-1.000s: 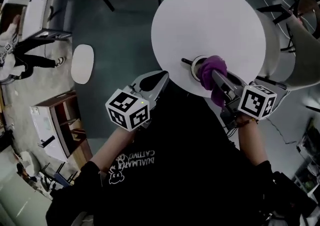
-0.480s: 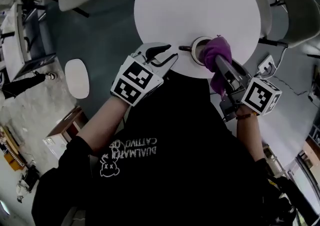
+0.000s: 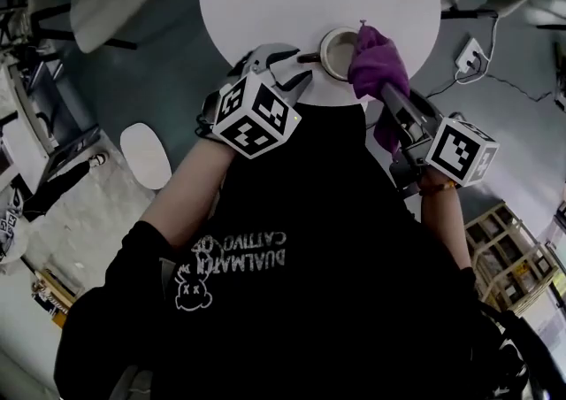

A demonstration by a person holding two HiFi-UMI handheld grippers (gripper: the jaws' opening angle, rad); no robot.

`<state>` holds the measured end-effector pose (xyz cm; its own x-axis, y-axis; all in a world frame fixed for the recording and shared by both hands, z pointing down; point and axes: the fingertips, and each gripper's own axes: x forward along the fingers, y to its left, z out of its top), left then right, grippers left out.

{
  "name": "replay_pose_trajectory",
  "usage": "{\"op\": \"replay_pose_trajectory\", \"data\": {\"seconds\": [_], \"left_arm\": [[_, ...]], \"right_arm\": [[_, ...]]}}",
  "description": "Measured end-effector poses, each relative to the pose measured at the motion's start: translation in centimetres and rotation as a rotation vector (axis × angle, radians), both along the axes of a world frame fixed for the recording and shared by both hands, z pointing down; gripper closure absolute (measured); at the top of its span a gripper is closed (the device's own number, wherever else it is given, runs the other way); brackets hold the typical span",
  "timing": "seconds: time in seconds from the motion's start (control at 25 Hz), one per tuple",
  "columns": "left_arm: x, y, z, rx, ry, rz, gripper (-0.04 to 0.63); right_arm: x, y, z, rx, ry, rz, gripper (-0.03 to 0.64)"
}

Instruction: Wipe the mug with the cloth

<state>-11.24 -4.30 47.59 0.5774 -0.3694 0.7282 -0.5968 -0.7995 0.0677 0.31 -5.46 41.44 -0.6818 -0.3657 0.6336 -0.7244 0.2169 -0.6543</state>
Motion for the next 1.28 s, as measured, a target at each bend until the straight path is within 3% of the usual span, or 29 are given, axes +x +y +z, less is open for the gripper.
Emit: {"op": "replay_pose_trajectory", "data": {"seconds": [0.16, 0.4, 0.8, 1.28], "left_arm": [[1.3, -0.3, 0.3, 0.014, -0.011, 0.054, 0.433], [2.0, -0.9, 0.0, 0.009, 0.007, 0.051, 0.495], [2.1, -0.8, -0.2, -0.008, 0.015, 0.090, 0.522], [2.1, -0.7, 0.1, -0.011, -0.021, 0.160, 0.526]], "right_arm": [[2.2, 2.4, 1.9, -0.071, 0.058, 0.014, 0.538], [1.4, 5.8, 4.6, -0.161, 0.132, -0.152, 0.538], [-7.9, 6.6, 3.7, -0.266, -0.114, -0.260, 0.538], [-9.2, 5.8, 4.3, -0.271, -0.068, -0.296, 0.537]]}}
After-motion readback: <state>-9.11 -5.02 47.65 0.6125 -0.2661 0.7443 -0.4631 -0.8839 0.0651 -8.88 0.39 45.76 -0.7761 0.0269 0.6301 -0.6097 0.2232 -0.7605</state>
